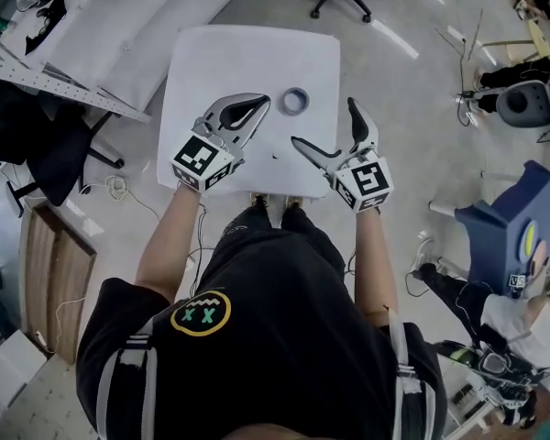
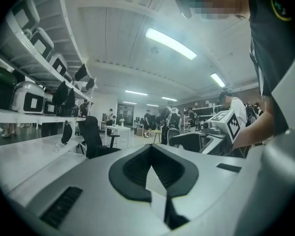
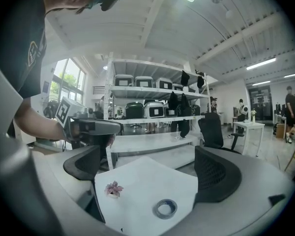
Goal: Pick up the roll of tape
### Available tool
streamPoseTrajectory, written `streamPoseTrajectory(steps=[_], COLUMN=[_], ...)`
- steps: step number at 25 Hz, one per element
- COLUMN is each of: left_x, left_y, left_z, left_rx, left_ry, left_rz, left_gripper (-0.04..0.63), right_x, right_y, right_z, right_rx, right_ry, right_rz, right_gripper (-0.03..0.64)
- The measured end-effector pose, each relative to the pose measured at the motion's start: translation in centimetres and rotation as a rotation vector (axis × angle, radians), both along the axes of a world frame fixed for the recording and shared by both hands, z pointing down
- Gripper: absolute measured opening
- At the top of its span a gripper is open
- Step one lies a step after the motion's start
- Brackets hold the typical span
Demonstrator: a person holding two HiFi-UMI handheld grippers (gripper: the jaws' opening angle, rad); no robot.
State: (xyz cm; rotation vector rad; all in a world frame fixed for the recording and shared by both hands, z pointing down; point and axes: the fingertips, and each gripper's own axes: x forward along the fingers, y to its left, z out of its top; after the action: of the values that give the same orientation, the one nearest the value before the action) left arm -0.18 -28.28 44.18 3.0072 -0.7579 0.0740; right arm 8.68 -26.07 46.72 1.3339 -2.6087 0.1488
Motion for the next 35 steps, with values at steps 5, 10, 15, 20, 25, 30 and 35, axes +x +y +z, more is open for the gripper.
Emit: streamPoseTrajectory(steps=[5,10,15,20,25,30,35], left_x=[1.2,1.8,2.4,2.7,2.9,2.8,2.8], left_y=[-1.5,-2.5,-3.0,-3.5,-3.6,-3.9,-4.5], left_z=[-0.4,-0.6,-0.6,-0.5,-0.3,0.2,0.3], left_rx=[0.010,0.015,0.013,0.012,0.004,-0.006,-0.008], left_ry=[-0.013,-0.033,-0.043,-0.047,-0.046,-0.051,-0.049], left_rz=[-0.040,-0.071,-0.085,-0.091,-0.093,-0.096,-0.107], left_gripper=[0.015,0.015,0.014,0.015,0.015,0.015,0.015], right_x=[0.9,0.9,0.7,0.2,0.1,0.2,0.3], right_y=[-1.7,-3.5,-5.1,-6.5,-7.7,-9.2,-9.9], right_z=[0.0,1.2,2.9,5.0,9.4,14.2,17.9], right_rx=[0.003,-0.017,-0.048,-0.089,-0.165,-0.241,-0.292], right_ry=[-0.010,0.021,0.082,0.135,0.247,0.370,0.503], right_rz=[-0.040,-0.105,-0.162,-0.215,-0.266,-0.307,-0.372], right_gripper=[0.598,0.598,0.598,0.598,0.598,0.597,0.597])
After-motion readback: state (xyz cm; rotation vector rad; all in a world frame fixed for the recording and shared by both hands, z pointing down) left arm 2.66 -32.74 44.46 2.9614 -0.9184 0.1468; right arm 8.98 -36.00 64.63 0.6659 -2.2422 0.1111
